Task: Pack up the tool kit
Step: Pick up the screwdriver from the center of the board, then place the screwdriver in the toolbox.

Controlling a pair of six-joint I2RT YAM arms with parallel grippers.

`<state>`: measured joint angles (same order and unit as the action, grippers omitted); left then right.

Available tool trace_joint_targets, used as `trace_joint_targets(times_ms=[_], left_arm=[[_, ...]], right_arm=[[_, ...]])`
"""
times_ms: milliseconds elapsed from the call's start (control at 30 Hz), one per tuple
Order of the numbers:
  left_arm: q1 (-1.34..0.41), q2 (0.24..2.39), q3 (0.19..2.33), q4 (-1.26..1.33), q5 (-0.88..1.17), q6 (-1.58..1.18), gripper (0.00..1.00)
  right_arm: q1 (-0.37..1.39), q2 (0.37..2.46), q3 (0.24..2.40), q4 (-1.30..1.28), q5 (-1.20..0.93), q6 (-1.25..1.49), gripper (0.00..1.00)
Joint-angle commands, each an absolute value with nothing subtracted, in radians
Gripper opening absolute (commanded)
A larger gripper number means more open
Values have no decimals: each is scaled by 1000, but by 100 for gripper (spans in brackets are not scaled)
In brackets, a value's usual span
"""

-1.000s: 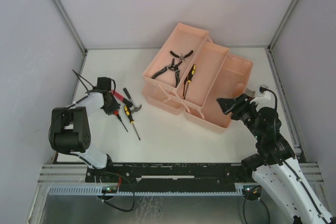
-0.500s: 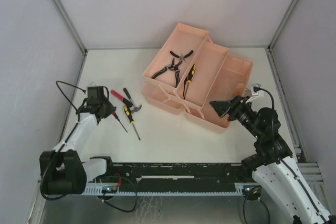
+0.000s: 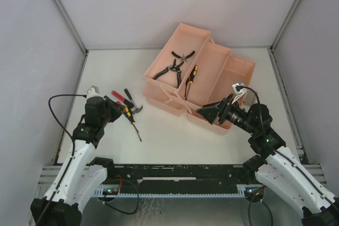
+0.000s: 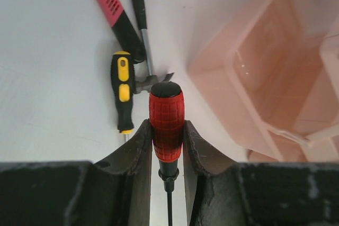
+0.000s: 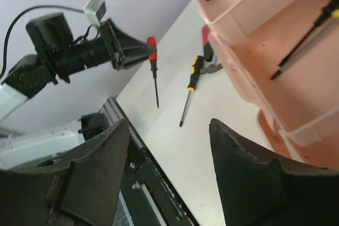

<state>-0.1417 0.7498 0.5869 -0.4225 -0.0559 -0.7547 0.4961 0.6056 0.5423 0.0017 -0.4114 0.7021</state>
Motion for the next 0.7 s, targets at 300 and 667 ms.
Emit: trace_joint_targets(times_ms=[300, 667], left_arm=[[-448, 592, 618, -291, -37, -909, 0], [-633, 480, 501, -64, -65, -992, 0]], right_arm=[[757, 709, 549, 175, -361, 468, 61], [892, 881, 588, 221, -294, 403, 60]])
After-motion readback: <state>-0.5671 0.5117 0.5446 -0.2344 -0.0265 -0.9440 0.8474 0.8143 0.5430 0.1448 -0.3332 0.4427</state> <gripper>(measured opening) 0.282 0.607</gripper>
